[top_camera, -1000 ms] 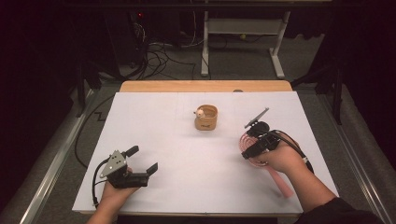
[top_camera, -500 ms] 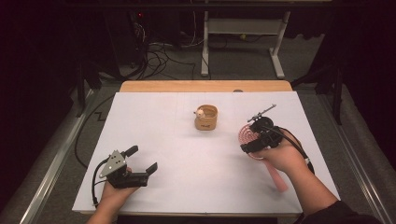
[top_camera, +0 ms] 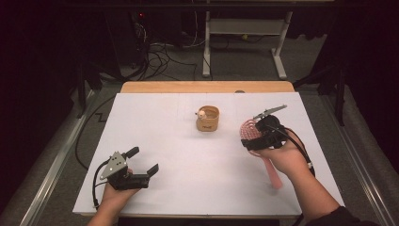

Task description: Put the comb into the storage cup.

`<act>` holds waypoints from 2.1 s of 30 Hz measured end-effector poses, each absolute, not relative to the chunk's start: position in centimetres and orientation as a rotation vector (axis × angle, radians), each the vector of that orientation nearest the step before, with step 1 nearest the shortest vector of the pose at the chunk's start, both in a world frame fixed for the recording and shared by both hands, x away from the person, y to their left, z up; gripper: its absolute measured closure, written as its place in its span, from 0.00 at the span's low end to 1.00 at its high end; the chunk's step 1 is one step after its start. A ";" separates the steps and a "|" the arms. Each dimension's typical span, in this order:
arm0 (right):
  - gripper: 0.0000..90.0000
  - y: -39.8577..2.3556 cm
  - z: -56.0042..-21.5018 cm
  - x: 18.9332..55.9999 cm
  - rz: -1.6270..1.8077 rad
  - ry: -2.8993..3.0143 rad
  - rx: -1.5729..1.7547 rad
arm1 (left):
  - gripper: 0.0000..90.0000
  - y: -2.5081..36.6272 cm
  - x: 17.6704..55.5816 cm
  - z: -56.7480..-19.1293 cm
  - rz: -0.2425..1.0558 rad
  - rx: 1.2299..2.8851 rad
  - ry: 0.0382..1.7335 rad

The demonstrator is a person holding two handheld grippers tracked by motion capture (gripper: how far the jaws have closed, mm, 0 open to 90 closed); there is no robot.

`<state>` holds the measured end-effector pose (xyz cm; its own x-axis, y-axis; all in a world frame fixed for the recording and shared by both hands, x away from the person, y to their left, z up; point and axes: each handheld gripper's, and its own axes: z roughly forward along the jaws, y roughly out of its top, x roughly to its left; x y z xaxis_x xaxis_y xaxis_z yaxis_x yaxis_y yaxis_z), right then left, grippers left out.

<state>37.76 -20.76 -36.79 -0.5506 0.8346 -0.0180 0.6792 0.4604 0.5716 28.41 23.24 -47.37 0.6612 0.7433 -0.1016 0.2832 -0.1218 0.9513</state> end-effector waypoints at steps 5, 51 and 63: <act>0.23 -20.9 -36.6 37.6 0.794 2.390 1.283 | 0.01 23.2 28.4 -47.4 0.484 1.699 0.843; 0.23 -22.4 -36.5 34.9 1.204 2.025 1.171 | 0.01 23.2 28.4 -47.4 0.484 1.698 0.844; 0.23 -23.2 -36.6 34.4 1.277 1.952 1.161 | 0.01 23.2 28.4 -47.4 0.487 1.697 0.843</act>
<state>34.44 -23.17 -36.57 -0.4908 0.8709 0.0241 0.3709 0.1838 0.9103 28.43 23.23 -47.39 0.6592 0.7450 -0.1020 0.2836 -0.1208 0.9513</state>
